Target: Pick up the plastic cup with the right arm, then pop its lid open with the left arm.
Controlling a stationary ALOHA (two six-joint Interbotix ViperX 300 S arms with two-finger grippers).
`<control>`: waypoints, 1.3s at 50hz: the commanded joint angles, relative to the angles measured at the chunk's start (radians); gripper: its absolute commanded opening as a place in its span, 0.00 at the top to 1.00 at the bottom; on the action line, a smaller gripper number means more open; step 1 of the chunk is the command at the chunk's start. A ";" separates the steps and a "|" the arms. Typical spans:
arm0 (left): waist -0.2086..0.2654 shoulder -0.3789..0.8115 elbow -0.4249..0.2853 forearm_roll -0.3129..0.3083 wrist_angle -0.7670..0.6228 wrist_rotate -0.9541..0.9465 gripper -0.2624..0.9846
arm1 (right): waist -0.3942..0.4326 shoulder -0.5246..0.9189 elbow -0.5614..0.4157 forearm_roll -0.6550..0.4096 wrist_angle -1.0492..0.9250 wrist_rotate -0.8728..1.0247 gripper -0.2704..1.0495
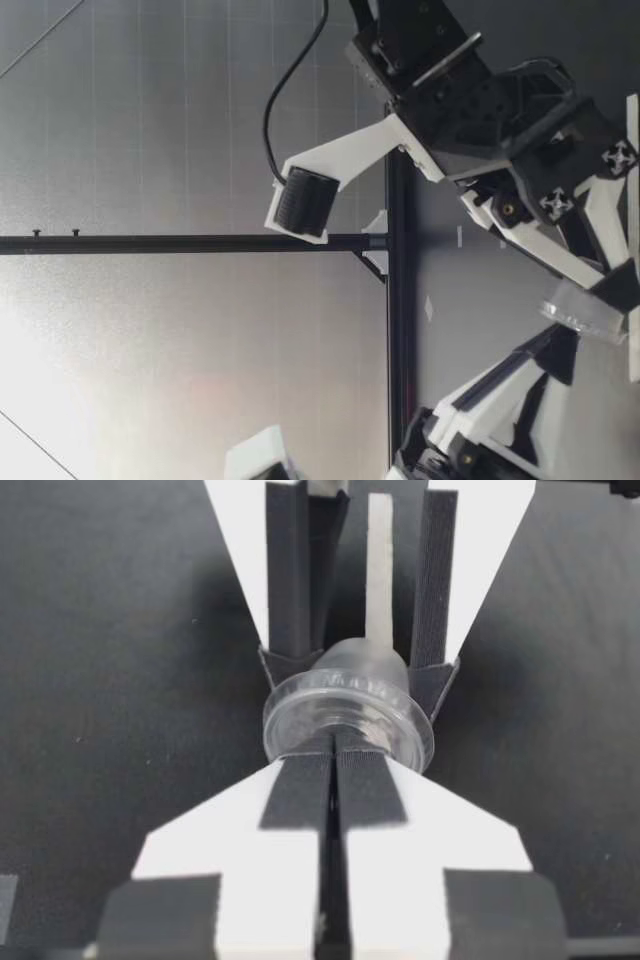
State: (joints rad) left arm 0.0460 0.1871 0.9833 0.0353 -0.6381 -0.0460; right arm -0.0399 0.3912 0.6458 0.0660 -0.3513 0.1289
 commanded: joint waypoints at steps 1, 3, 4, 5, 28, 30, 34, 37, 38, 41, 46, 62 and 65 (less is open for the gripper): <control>-0.002 -0.051 -0.005 -0.003 -0.005 -0.023 0.85 | 0.011 -0.034 0.000 0.000 0.006 0.002 0.53; -0.003 -0.072 -0.003 -0.009 -0.005 -0.051 0.85 | 0.011 -0.044 0.009 0.000 -0.002 0.002 0.53; -0.002 -0.087 0.000 -0.014 -0.005 -0.069 0.85 | 0.011 -0.051 0.014 0.000 -0.005 0.002 0.53; -0.002 -0.100 0.003 -0.017 -0.008 -0.083 0.85 | 0.011 -0.057 0.020 0.000 -0.009 0.002 0.53; -0.023 -0.273 0.089 -0.015 -0.212 -0.937 0.38 | 0.011 -0.298 0.354 -0.086 -0.801 -0.011 0.53; -0.031 -0.262 0.080 -0.005 -0.235 -1.095 0.38 | 0.011 -0.270 0.356 -0.094 -0.873 -0.012 0.53; -0.034 -0.255 0.057 0.058 -0.339 -1.289 0.37 | 0.011 -0.221 0.344 -0.101 -0.939 -0.011 0.53; -0.032 -0.250 0.035 0.086 -0.396 -1.342 0.37 | 0.011 -0.184 0.322 -0.117 -0.954 -0.011 0.53; -0.032 -0.247 0.026 0.091 -0.413 -1.361 0.36 | 0.011 -0.176 0.318 -0.121 -0.954 -0.011 0.53; -0.034 -0.241 0.011 0.091 -0.416 -1.381 0.36 | 0.011 -0.156 0.299 -0.141 -0.954 -0.009 0.53; -0.032 -0.230 0.006 0.091 -0.400 -1.385 0.35 | 0.011 -0.144 0.279 -0.156 -0.954 -0.009 0.53; -0.032 -0.222 0.029 0.091 -0.379 -1.381 0.35 | 0.011 -0.190 0.278 -0.186 -0.931 -0.008 0.53; -0.032 -0.221 0.025 0.091 -0.379 -1.378 0.35 | 0.011 -0.190 0.272 -0.189 -0.925 -0.009 0.53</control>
State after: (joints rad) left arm 0.0138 -0.0245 1.0216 0.1243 -1.0124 -1.4281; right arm -0.0322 0.2332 0.9342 -0.1197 -1.2793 0.1197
